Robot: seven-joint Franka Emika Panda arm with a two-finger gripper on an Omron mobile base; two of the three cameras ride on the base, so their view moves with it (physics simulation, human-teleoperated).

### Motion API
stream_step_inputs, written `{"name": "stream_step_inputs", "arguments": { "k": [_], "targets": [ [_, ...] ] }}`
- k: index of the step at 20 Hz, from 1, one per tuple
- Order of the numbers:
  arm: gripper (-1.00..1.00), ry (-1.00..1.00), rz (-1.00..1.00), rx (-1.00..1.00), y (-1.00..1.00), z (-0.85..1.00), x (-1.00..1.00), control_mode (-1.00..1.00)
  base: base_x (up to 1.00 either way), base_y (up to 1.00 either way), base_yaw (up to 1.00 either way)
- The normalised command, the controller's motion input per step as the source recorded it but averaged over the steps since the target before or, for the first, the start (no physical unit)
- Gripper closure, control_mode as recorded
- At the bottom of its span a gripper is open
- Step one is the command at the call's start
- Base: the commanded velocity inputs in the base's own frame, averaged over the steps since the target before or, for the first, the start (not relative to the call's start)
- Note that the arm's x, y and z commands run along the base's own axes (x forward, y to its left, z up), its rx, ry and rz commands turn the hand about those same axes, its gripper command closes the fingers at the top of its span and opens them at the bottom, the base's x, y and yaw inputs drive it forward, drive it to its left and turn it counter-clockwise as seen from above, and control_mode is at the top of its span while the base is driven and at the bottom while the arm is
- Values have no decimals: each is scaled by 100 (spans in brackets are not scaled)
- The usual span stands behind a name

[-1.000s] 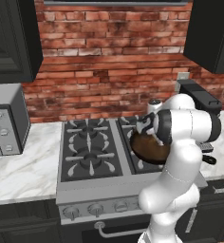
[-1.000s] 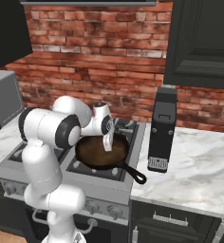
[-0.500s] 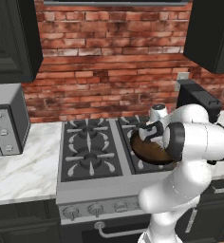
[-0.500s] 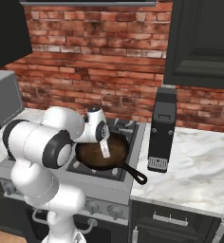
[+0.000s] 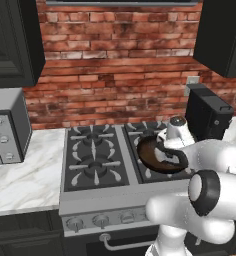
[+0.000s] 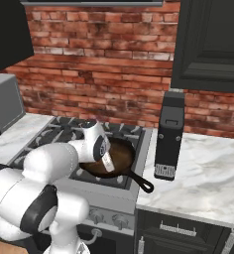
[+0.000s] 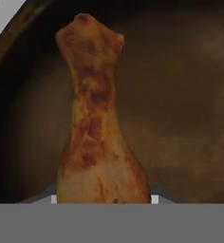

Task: Take the chicken drumsticks from the pan and place one on each plate on the dining counter.

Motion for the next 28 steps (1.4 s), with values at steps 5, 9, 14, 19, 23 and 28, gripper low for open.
{"name": "stream_step_inputs", "arguments": {
  "k": [5, 9, 14, 19, 23, 28],
  "targets": [
    [100, -9, -13, 6, -46, 100, -23, -100, 0, 0, 0],
    [100, 0, -39, 17, -35, 100, -28, -100, 0, 0, 0],
    [100, -4, -42, 20, 10, 100, -55, -100, 0, 0, 0],
    [100, -9, -21, 10, 62, 91, -74, -100, 0, 0, 0],
    [100, -8, -12, 2, 78, 32, -95, -100, 0, 0, 0],
    [100, -15, -1, 0, 55, 0, -45, -100, 0, 0, 0]
  ]
}}
